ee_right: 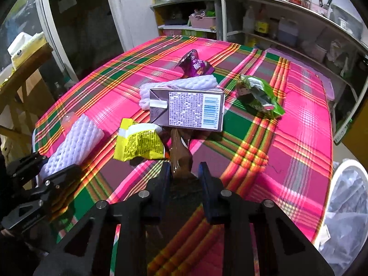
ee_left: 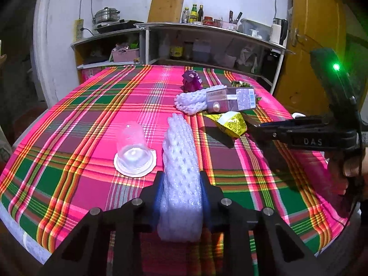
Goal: Collect trash
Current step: 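Grasp the white foam net sleeve with the left gripper while the right grasps a brown wrapper, then carry the foam net sleeve and brown wrapper over the bin with both grippers, then open both grippers to drop the sleeve and wrapper into the bin, then move both grippers back over the table toward the remaining trash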
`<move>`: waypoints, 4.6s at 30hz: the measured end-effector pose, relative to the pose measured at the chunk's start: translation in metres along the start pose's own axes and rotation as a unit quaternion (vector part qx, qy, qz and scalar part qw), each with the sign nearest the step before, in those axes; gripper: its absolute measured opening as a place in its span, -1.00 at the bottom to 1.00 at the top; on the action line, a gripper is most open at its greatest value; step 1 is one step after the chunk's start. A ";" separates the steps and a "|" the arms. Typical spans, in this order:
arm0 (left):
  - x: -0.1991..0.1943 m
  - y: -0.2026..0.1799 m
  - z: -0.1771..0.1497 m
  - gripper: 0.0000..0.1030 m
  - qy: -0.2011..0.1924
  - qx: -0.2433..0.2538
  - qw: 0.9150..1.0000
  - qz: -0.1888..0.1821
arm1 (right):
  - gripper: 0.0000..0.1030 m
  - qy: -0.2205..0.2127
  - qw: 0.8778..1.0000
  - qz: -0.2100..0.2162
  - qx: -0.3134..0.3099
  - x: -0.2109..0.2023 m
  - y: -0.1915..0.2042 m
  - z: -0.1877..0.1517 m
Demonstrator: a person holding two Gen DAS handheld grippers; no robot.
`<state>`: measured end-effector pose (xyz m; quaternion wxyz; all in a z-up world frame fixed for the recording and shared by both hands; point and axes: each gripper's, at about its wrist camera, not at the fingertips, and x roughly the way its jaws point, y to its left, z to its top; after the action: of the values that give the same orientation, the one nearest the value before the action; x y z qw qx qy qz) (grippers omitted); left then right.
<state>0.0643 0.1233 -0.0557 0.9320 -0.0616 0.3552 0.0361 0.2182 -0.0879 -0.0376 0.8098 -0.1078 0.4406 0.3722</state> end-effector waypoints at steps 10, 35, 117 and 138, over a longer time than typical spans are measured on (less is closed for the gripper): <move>-0.021 -0.018 0.004 -0.44 -0.018 0.001 1.000 -0.016 | -0.51 -0.025 0.999 0.016 0.028 -0.045 0.000 -0.030; -0.046 -0.093 0.025 -0.44 -0.041 0.026 0.995 -0.082 | -0.51 -0.099 0.991 -0.017 0.090 -0.131 -0.035 -0.070; 0.115 -0.311 0.073 -0.14 0.092 0.123 0.962 -0.227 | -0.40 -0.074 0.946 -0.128 0.288 -0.153 -0.227 -0.156; 0.040 -0.239 0.071 -0.14 0.017 0.080 0.978 -0.194 | -0.40 -0.122 0.966 -0.094 0.208 -0.176 -0.153 -0.124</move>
<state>0.1674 -0.1027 -0.0090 0.9169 -0.0550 0.3542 -0.1753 0.1874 -0.3460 0.0056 0.8933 0.0685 0.3943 0.2046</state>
